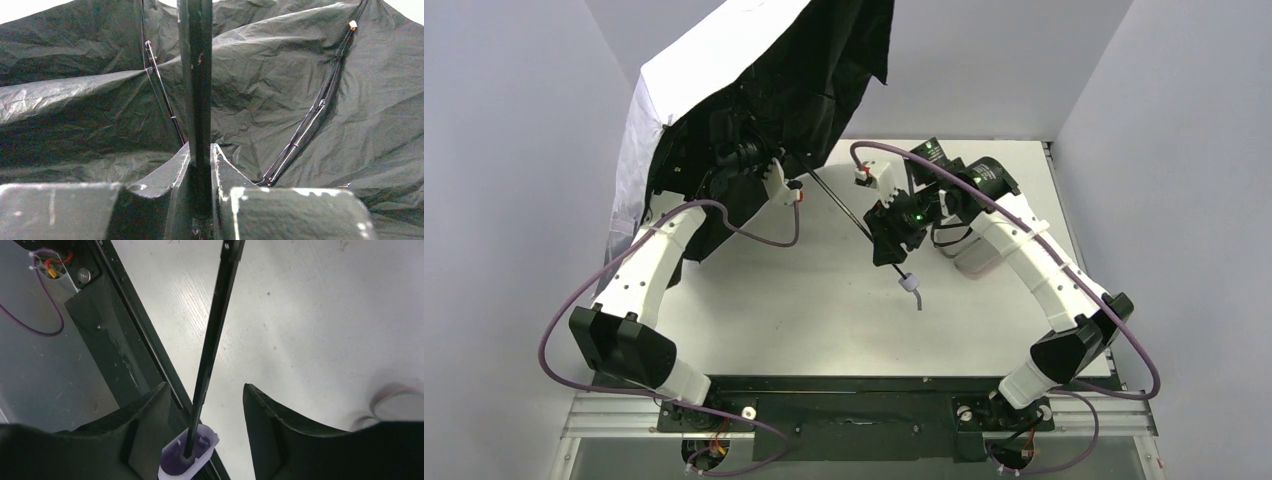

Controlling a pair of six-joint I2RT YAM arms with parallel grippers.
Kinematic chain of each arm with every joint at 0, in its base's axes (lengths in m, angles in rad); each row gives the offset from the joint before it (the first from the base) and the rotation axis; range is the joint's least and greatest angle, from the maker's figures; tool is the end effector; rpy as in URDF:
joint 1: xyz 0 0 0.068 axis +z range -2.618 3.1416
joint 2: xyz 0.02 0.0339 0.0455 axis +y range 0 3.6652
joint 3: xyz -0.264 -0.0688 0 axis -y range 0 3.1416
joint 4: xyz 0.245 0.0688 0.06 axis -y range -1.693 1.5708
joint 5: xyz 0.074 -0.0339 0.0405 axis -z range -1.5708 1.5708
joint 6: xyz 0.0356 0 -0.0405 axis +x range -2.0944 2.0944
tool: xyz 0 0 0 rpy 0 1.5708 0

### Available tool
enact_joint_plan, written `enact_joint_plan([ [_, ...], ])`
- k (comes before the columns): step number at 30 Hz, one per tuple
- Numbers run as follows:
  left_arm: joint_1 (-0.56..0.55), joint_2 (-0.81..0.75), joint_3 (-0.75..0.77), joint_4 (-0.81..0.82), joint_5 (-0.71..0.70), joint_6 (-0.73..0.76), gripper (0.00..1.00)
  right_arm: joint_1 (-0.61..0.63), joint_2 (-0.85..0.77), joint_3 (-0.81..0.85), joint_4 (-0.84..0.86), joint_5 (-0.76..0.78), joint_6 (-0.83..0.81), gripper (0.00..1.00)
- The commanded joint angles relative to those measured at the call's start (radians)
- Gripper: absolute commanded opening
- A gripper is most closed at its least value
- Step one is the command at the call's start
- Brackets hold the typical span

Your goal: Open the umbrella

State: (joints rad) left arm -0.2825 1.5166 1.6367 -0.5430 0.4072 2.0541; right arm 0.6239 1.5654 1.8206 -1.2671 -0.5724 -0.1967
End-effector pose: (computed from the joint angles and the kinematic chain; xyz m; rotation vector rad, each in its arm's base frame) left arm 0.3217 -0.1080 0.4222 1.9615 0.5424 0.7466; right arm 0.2286 0.1883 0.4093 -1.2271 2.2756 0.8976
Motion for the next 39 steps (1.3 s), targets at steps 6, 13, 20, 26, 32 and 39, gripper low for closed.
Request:
enact_joint_plan([
  [6, 0.015, -0.026, 0.057, 0.148, -0.063, 0.027, 0.0, 0.005, 0.03, -0.206, 0.012, -0.019, -0.085, 0.35],
  [13, 0.078, -0.018, 0.017, 0.277, -0.112, 0.068, 0.0, -0.014, 0.024, -0.269, -0.033, -0.065, -0.13, 0.07],
  [20, 0.16, 0.027, -0.056, 0.591, -0.242, 0.134, 0.0, -0.015, 0.007, -0.282, -0.08, -0.037, -0.188, 0.0],
  [26, 0.232, 0.072, -0.039, 0.726, -0.3, 0.122, 0.05, -0.008, -0.013, -0.297, -0.125, 0.002, -0.232, 0.0],
  [32, 0.321, 0.09, -0.004, 0.744, -0.313, 0.101, 0.08, -0.008, -0.035, -0.319, -0.166, 0.035, -0.27, 0.0],
  [39, 0.388, 0.132, 0.037, 0.793, -0.362, 0.085, 0.11, -0.008, -0.074, -0.367, -0.177, 0.061, -0.287, 0.0],
])
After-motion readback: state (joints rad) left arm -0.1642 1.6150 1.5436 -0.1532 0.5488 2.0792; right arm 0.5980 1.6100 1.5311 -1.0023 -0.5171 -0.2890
